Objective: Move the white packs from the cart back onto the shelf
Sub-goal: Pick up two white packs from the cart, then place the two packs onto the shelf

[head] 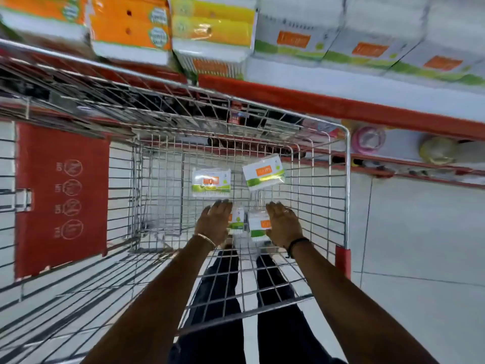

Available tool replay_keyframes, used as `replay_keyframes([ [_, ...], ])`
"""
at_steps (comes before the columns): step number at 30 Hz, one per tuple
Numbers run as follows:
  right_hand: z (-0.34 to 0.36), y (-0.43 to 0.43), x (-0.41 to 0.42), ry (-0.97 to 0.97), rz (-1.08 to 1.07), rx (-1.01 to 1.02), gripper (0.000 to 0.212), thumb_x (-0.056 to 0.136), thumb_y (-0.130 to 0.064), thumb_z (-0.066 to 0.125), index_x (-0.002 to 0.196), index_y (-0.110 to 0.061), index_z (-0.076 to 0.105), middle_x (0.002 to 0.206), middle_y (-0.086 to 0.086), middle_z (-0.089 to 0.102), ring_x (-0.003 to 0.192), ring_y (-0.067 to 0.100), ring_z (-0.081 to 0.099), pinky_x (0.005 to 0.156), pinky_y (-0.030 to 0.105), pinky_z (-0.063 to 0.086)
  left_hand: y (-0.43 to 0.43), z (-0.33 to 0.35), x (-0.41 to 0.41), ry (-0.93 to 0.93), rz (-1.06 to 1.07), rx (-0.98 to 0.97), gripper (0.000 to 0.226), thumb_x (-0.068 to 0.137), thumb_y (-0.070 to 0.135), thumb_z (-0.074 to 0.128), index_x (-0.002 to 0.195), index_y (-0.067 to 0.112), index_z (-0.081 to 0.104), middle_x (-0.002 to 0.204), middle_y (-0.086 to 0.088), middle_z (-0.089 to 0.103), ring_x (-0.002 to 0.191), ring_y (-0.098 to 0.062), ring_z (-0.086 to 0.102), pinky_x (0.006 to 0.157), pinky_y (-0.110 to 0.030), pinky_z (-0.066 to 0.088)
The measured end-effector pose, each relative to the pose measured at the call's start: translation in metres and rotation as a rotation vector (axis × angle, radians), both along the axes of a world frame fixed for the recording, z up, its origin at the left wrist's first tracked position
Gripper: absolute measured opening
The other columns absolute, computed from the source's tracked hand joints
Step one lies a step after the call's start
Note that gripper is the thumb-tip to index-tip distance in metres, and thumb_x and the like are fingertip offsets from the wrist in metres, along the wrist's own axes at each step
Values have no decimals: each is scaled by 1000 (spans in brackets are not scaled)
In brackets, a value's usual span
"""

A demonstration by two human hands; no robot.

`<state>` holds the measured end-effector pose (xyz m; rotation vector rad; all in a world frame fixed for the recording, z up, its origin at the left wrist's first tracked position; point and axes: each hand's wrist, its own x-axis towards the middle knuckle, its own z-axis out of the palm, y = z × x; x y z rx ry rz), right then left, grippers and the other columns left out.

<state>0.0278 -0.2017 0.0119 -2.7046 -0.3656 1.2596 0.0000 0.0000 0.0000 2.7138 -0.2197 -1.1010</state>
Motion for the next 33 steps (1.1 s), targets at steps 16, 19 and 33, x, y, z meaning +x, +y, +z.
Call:
replay_keyframes([
  [16,31,1,9,40,-113,119,59,73,-6,71,126,-11,46,129,12,51,119,32,44,94,38,44,1,38,13,120,33,-12,63,82,9,61,139,12,32,135,-11,48,123,-31,47,90,-46,51],
  [19,57,1,12,-21,-173,155,55,73,-6,72,123,-12,51,126,9,53,118,29,45,95,36,44,1,64,16,28,54,24,53,82,11,60,132,14,43,132,-8,50,123,-26,47,91,-44,52],
  [33,219,-39,67,-325,-310,314,58,68,-4,74,121,-16,56,131,6,54,120,27,49,94,35,46,-27,227,68,-464,213,-95,46,79,4,63,123,13,56,129,-7,54,109,-32,60,82,-44,54],
])
